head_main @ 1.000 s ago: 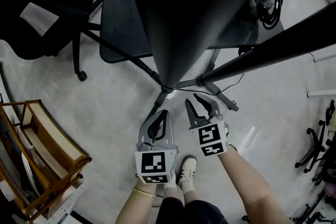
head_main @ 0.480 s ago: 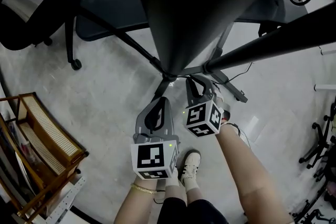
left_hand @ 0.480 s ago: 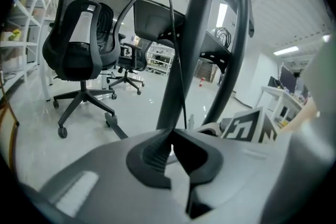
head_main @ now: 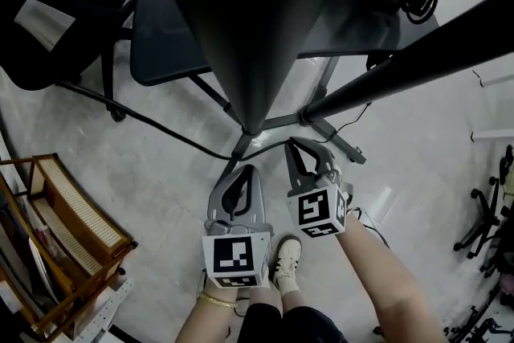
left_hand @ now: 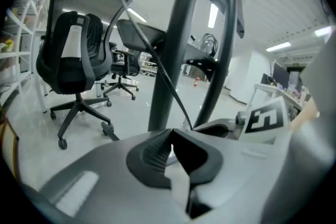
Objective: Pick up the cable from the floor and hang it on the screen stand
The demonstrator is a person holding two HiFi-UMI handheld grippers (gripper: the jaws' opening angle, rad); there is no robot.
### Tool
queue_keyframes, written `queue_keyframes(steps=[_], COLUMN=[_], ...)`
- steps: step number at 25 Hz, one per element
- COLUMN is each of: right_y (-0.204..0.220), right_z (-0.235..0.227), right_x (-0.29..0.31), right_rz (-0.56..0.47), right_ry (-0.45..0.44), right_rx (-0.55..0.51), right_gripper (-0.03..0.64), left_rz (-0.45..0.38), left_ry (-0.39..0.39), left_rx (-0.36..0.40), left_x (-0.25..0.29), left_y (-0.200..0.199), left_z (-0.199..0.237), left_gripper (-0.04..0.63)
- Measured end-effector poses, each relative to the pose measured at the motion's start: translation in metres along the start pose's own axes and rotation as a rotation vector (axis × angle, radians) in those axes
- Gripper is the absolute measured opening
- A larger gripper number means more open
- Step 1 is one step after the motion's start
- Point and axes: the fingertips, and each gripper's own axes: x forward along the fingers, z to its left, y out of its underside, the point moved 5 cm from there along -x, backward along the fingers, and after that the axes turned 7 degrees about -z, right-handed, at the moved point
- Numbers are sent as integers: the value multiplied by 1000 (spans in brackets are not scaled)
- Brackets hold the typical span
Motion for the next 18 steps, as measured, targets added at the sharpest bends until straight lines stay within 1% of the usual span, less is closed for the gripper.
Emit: queue_keyframes(steps=[4, 6, 8, 10, 12, 13, 15, 18], right_y=[-53, -82, -112, -140, -168, -183, -218, -280], right_z=[-28, -45, -61, -75, -89, -97, -118, -147], right_x=[-62, -102, -147, -191, -227, -241, -264, -303], right_rz=[-96, -127, -132, -121, -111, -116, -142, -192], right_ry=[84, 131, 167, 197, 222, 237, 271, 318], right_rx=[43, 54, 66, 98, 119, 145, 218, 259], right_gripper=[12, 11, 11, 11, 11, 11, 11, 11], left_rz=[-45, -50, -50, -70, -82, -89, -106, -135], left_ry=[88, 138, 188, 231, 260, 273, 301, 347], left_rx=[65, 110, 157, 189, 184, 177, 162, 171], left_x=[-32, -57, -89, -119, -142, -150, -162, -181], left_y=[-55, -86, -123, -169, -217, -242, -293, -363], left_z=[-41, -66, -92, -116, -134, -142, -155, -173], left_gripper=[8, 8, 8, 8, 8, 8, 8, 8])
